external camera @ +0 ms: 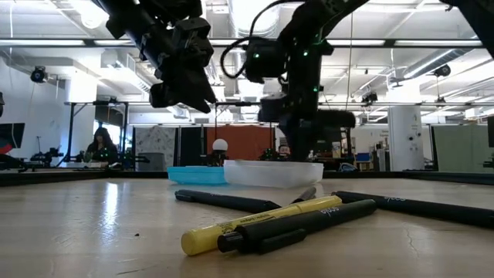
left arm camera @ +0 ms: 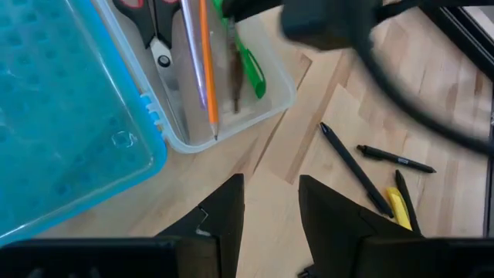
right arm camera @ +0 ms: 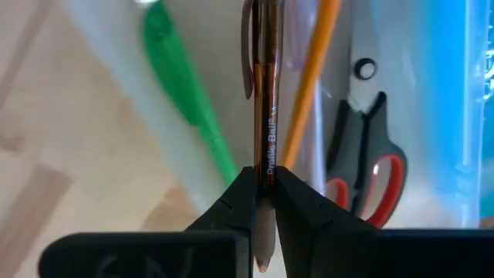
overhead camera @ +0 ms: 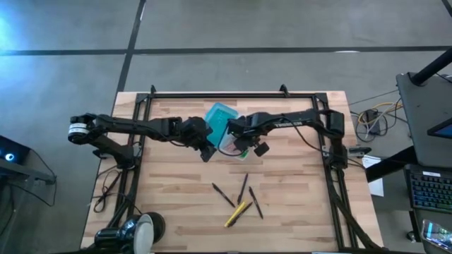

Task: Pick & place school supplies into a supply box
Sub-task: Put the brown pen into the blue supply box

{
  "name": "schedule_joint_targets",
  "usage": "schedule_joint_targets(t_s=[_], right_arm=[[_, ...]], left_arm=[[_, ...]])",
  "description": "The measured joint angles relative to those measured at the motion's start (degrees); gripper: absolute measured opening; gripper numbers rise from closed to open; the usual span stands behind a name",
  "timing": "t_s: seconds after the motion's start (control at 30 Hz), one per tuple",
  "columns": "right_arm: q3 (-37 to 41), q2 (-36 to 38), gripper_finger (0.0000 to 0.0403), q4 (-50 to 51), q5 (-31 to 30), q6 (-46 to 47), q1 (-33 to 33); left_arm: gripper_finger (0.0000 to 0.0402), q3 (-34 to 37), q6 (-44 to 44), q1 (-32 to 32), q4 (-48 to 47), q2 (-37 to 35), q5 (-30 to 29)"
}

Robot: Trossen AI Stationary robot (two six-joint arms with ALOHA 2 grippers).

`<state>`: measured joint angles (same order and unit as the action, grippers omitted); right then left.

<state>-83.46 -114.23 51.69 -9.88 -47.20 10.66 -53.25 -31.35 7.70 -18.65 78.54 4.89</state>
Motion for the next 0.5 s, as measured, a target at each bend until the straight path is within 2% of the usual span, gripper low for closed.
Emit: schedule_joint_targets(t_s=[0.23,0.5], right_arm=[[-3.28,-2.90,0.0022,-0.98,-3.79,1.21,0.27],[-4.22,-2.15,0.0023,2.17,-5.28,3.70,1.71]], left_arm=[[0.0108,0.00,0.01,0.00,0.26,0.00,0.00],[0.0108,0.00,0.04,0.00,0.20,-0.02,-0.02]])
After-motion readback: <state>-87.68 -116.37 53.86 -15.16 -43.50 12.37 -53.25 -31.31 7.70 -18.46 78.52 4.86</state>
